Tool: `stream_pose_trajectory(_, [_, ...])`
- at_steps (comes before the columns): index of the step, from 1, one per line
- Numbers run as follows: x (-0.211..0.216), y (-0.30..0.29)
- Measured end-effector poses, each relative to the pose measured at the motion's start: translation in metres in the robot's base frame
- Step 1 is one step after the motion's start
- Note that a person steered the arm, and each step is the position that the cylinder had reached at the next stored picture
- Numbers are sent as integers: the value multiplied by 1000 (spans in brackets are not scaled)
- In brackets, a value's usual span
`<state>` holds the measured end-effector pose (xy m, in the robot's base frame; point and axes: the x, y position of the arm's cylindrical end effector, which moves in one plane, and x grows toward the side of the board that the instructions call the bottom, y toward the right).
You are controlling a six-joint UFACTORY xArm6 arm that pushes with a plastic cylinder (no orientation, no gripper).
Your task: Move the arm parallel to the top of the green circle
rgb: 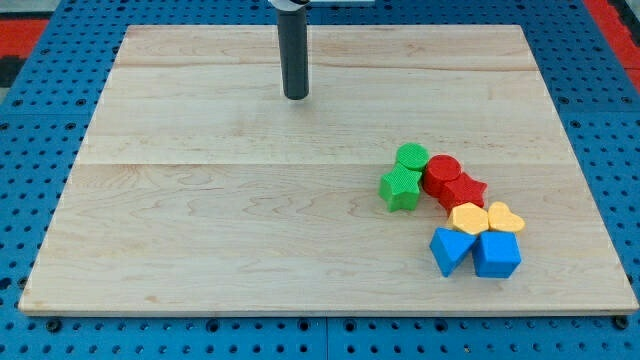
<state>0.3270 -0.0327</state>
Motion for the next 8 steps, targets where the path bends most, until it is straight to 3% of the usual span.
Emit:
stream_pose_trajectory(5, [1, 48])
stream_pose_trajectory(8, [-4, 120])
